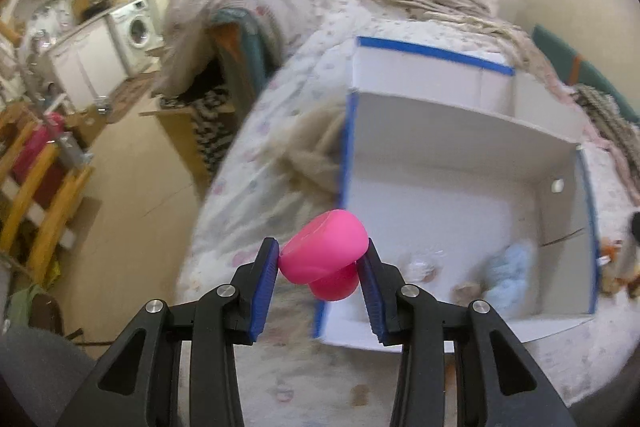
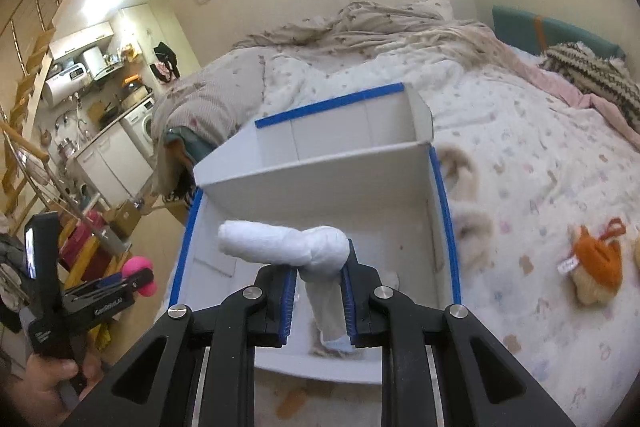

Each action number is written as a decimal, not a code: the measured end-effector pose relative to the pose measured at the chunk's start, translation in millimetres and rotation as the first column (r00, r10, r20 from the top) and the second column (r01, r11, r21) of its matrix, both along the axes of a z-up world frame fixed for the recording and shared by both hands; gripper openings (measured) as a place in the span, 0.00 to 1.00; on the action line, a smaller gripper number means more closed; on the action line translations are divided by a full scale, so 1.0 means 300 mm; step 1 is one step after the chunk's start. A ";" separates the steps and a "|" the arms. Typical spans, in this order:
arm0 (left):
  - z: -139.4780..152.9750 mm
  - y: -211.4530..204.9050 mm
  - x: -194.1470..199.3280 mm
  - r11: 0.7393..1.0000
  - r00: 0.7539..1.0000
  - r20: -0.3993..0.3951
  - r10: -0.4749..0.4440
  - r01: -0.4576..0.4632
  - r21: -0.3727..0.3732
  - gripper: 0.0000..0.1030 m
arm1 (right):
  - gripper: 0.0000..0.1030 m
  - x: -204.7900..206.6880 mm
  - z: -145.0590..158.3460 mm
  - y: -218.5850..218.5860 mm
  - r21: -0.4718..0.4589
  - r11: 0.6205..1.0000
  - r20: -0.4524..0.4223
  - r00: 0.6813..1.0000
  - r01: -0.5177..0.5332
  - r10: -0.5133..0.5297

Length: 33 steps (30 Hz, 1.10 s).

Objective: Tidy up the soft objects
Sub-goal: 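Carry the pink duck and white plush over the box with both grippers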

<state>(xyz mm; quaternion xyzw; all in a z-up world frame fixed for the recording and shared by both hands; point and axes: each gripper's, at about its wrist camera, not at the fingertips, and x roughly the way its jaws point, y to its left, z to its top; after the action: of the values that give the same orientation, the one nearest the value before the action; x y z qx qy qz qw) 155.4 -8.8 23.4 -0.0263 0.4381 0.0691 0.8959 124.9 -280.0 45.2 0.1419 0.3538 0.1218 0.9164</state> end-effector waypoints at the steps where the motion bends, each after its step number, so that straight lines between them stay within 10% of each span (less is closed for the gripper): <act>1: 0.015 -0.006 0.004 1.000 1.000 0.009 -0.006 0.006 -0.014 0.35 | 0.21 0.014 0.013 0.004 0.004 1.000 0.007 1.000 -0.003 0.003; 11: 0.110 -0.077 0.143 0.998 0.994 0.090 -0.068 0.069 -0.013 0.35 | 0.21 0.167 0.025 0.069 -0.034 0.999 0.017 0.999 -0.033 0.033; 33: -0.253 -0.183 0.253 0.985 0.972 -0.158 -0.173 0.167 -0.048 0.36 | 0.21 0.274 -0.342 0.138 -0.106 0.992 -0.328 0.944 -0.067 0.029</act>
<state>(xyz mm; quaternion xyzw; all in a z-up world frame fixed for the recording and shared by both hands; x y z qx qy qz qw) 231.3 -63.8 -52.3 0.0017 0.5110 -0.0134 0.8594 207.1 -238.6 -57.3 0.0980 0.5101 0.0983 0.8489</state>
